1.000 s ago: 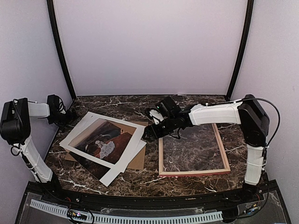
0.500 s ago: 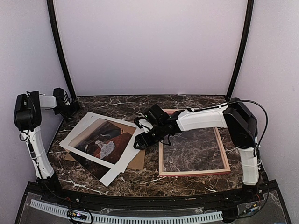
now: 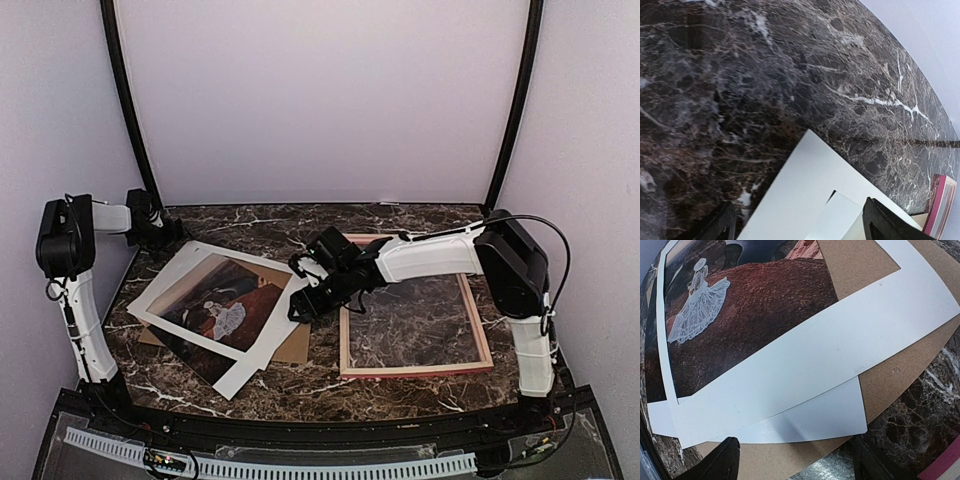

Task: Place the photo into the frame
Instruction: Move the mat board to the photo.

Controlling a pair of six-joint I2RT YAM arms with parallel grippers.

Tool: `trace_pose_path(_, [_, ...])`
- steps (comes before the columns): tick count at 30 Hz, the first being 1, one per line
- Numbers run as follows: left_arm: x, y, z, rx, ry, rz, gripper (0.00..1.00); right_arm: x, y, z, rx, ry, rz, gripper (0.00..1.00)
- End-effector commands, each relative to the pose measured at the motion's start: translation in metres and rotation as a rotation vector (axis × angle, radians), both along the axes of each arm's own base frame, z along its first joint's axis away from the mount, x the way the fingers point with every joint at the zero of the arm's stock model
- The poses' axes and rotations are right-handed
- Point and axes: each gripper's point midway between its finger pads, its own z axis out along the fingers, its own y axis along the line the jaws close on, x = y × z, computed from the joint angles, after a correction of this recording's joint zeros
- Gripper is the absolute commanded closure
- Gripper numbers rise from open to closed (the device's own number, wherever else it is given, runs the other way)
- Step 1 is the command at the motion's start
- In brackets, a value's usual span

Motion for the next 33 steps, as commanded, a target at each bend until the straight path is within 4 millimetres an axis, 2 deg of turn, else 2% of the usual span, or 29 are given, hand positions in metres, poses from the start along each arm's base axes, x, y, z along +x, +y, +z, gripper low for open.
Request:
trace_pose_path(1, [-0.017, -0.027, -0.022, 0.017, 0.081, -0.070, 0.10, -0.005, -0.001, -0.007, -0.010, 0.013, -0.006, 0.21])
trace_pose_path(13, [-0.032, -0.075, -0.034, 0.053, 0.120, -0.221, 0.16, -0.027, -0.010, -0.019, -0.019, 0.056, -0.010, 0.22])
trace_pose_path(15, [-0.033, -0.077, -0.034, 0.071, 0.122, -0.239, 0.17, -0.033, -0.009, -0.018, -0.017, 0.063, -0.008, 0.23])
trace_pose_path(16, [-0.035, -0.088, -0.033, 0.082, 0.123, -0.269, 0.17, -0.036, -0.008, -0.018, -0.015, 0.064, -0.005, 0.23])
trace_pose_path(18, [-0.035, -0.096, -0.033, 0.095, 0.114, -0.300, 0.17, -0.042, -0.006, -0.015, -0.008, 0.068, 0.000, 0.23])
trace_pose_path(26, [-0.025, -0.124, -0.021, 0.080, 0.018, -0.403, 0.19, -0.066, -0.001, 0.006, 0.042, 0.074, 0.058, 0.23])
trace_pose_path(33, [-0.019, -0.157, 0.004, -0.016, -0.087, -0.524, 0.21, -0.058, -0.011, 0.033, 0.024, -0.020, 0.061, 0.22])
